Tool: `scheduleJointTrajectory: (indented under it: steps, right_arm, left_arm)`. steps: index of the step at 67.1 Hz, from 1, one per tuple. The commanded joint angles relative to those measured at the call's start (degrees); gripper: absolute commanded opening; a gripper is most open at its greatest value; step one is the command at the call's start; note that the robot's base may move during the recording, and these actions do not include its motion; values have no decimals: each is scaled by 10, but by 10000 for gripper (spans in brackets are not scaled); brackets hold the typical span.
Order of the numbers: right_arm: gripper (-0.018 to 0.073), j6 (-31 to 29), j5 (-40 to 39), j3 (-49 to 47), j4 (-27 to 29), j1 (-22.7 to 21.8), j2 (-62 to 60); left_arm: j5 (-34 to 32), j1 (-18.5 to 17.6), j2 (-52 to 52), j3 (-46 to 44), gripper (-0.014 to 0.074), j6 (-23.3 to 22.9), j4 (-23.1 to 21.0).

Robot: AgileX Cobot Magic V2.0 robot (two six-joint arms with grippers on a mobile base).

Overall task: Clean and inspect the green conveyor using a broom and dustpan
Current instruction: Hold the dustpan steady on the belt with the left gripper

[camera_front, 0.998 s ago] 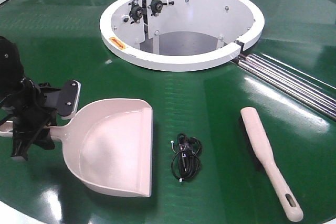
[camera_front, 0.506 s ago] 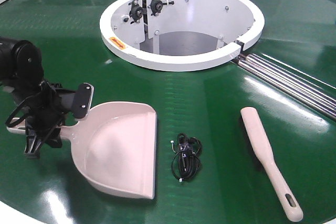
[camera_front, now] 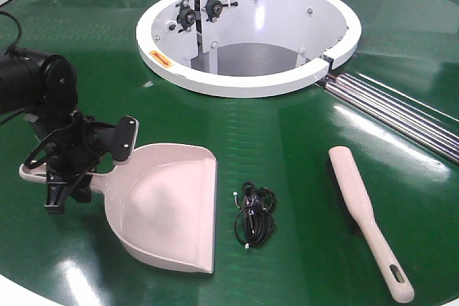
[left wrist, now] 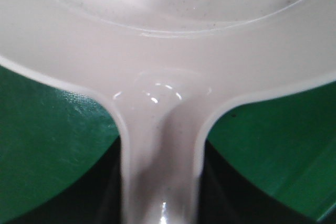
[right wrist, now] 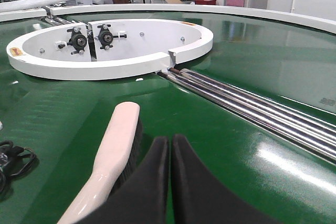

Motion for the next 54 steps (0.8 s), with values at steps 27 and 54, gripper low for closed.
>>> scheduleJointTrajectory:
  steps: [27, 54]
  right_arm:
    - [-9, -2, -43, 12, -4, -4, -5]
    - [-9, -2, -43, 12, -4, -4, -5]
  left_arm:
    - [-3, -6, -12, -15, -8, -1, 9]
    - [-2, -10, -12, -15, -8, -1, 13]
